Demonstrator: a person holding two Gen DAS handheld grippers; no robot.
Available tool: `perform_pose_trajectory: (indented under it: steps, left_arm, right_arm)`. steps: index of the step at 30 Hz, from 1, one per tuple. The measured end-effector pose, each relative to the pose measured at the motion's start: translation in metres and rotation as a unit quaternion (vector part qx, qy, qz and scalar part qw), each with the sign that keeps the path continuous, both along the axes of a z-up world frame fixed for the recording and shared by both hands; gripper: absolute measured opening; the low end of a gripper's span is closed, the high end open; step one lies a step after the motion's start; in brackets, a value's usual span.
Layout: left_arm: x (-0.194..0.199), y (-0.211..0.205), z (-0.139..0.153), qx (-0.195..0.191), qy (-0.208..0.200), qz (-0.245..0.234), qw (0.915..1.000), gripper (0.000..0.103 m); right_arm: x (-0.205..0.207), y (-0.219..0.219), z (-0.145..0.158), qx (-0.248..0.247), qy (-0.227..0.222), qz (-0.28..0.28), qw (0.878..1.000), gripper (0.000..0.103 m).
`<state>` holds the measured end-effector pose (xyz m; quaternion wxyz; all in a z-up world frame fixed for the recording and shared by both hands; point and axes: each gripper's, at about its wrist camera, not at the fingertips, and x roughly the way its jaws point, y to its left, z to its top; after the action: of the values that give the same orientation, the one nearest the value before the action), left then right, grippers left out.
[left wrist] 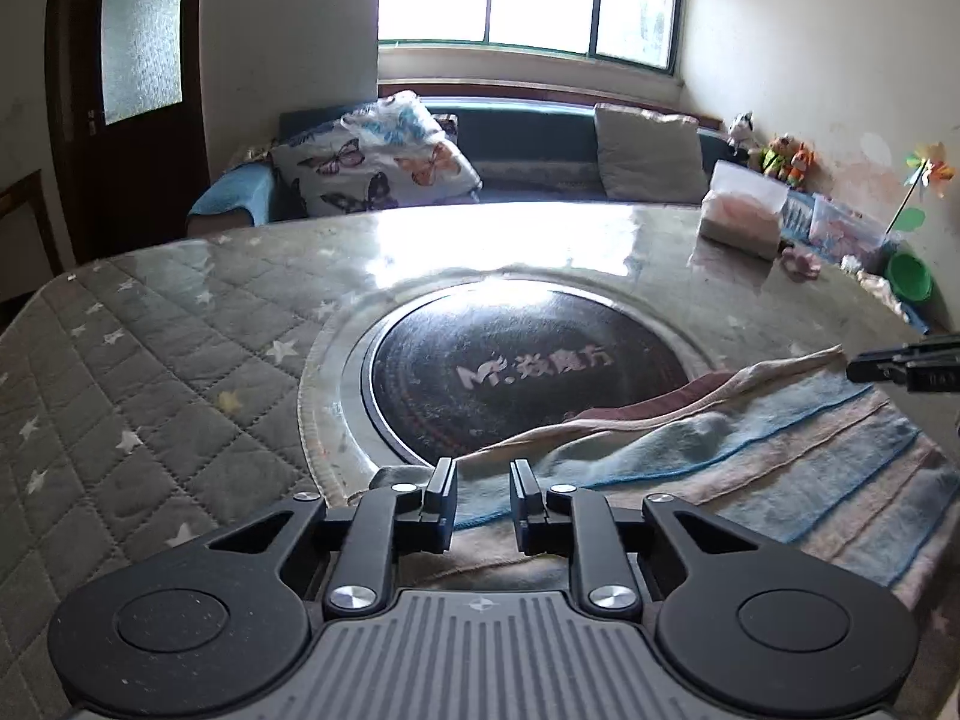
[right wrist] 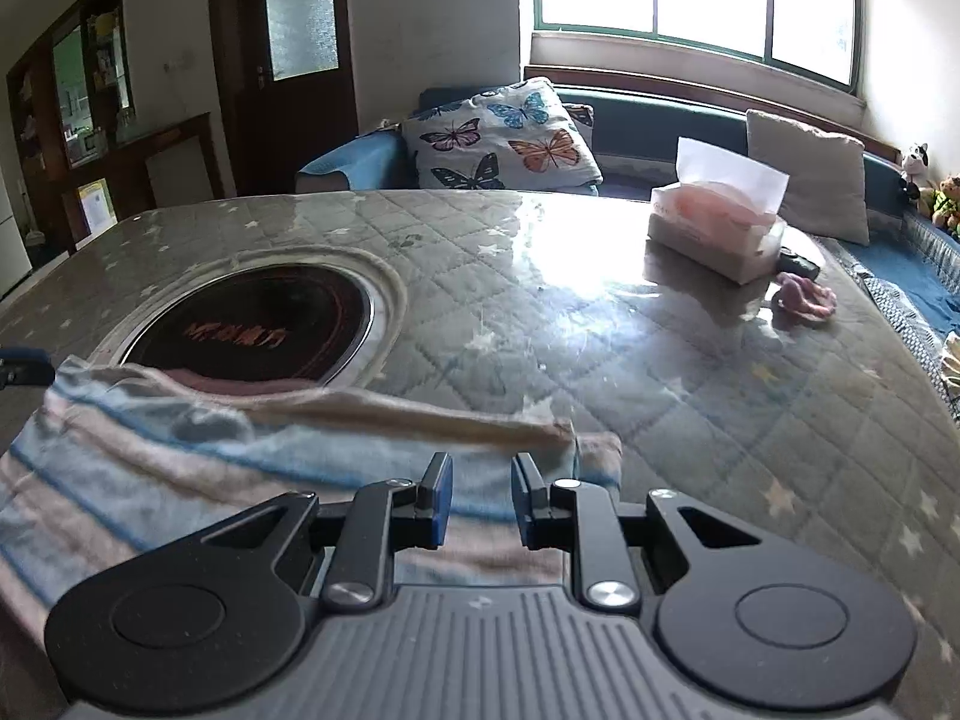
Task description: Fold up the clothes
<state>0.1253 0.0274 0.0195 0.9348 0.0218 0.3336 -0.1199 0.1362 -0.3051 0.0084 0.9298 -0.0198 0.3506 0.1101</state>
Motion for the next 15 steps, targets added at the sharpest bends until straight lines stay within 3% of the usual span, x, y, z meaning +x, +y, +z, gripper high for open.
perform_pose_trajectory:
  steps: [7, 15]
  left_arm:
    - [0.015, 0.006, -0.018, 0.019, 0.019, 0.021, 0.9994, 0.014]
    - [0.013, 0.009, -0.009, 0.012, 0.004, 0.027, 0.9995, 0.016]
  right_arm:
    - [0.025, -0.008, -0.021, 0.000, 0.017, -0.019, 1.000, 0.019]
    - [0.024, -0.001, -0.015, -0.013, 0.014, -0.011, 1.000, 0.026]
